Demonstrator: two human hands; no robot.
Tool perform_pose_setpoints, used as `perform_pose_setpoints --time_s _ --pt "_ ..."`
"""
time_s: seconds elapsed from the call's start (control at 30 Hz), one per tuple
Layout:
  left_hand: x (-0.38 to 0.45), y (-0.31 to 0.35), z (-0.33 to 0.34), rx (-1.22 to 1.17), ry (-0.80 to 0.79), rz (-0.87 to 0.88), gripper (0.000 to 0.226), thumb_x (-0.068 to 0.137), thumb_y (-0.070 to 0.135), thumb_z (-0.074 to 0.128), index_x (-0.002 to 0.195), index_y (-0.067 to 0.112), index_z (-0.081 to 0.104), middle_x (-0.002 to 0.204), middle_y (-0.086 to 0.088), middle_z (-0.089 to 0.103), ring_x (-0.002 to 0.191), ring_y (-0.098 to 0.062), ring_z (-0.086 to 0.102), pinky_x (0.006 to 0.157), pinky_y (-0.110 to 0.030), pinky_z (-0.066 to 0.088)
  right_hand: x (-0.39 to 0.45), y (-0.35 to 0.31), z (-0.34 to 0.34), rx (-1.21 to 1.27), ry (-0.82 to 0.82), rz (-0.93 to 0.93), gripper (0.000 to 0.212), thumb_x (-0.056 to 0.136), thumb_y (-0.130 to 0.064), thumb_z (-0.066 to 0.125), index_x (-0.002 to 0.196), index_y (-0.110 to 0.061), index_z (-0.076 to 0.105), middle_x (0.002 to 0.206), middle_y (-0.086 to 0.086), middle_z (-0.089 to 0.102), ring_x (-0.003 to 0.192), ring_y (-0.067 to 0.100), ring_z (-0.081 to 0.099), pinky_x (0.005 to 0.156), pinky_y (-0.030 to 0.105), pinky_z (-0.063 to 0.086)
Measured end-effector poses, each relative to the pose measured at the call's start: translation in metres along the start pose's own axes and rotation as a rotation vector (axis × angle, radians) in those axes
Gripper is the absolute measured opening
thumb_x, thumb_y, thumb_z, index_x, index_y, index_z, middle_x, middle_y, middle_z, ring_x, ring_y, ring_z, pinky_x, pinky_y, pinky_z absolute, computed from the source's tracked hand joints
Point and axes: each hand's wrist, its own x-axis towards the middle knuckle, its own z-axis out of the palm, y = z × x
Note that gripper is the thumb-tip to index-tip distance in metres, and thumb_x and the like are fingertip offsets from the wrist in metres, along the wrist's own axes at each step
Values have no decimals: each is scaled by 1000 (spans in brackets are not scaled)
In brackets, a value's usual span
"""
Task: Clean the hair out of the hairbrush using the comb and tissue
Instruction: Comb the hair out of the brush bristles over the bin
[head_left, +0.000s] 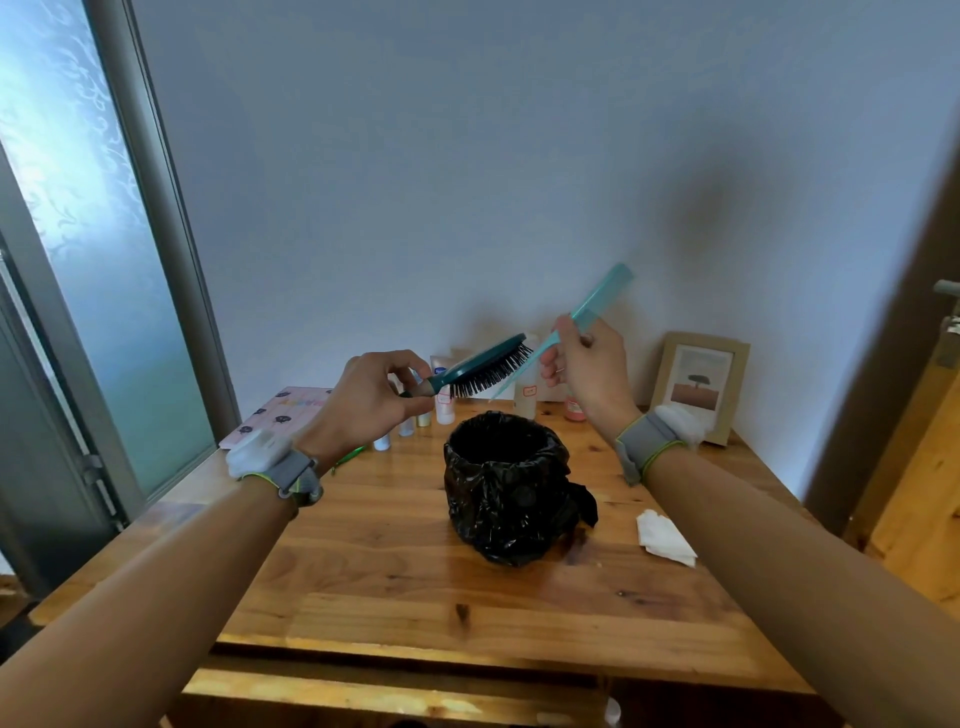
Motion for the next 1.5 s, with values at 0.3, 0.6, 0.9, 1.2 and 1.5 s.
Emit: perform_pose_setpoints --time_s 0.3,0.6,0.9,1.2,1.5 --pt "-1 0 -1 37 3 -26 21 71 16 82 85 26 71 75 9 68 57 -17 61 59 -25 44 -35 26 -19 -451 -86 -259 31 100 -35 51 89 -8 63 67 5 68 58 17 66 60 44 59" --pt "3 -1 -1 65 20 -54 20 68 19 83 81 29 72 72 12 69 66 -16 63 69 -34 51 -32 -22 -13 -195 292 -635 14 100 -33 43 93 -29 54 67 -7 57 63 25 63 59 45 54" --pt "1 -8 -2 106 0 -31 22 68 17 83 82 31 72 74 10 69 64 -21 65 66 -34 50 -31 -17 3 -298 62 -576 18 98 -35 46 96 -23 59 69 -17 60 63 8 63 66 45 58" --pt "0 -14 -3 5 5 -53 23 68 15 84 84 28 74 73 7 70 51 -1 56 61 -24 46 -32 0 -1 -370 -29 -572 22 99 -27 55 101 -12 70 76 -7 66 72 7 69 66 36 59" --pt "0 -11 -3 0 2 -22 23 68 16 85 83 30 74 72 9 69 49 1 57 59 -21 43 -34 26 -11 -512 -165 -352 22 96 -29 60 98 -11 73 80 1 75 75 9 71 75 43 59"
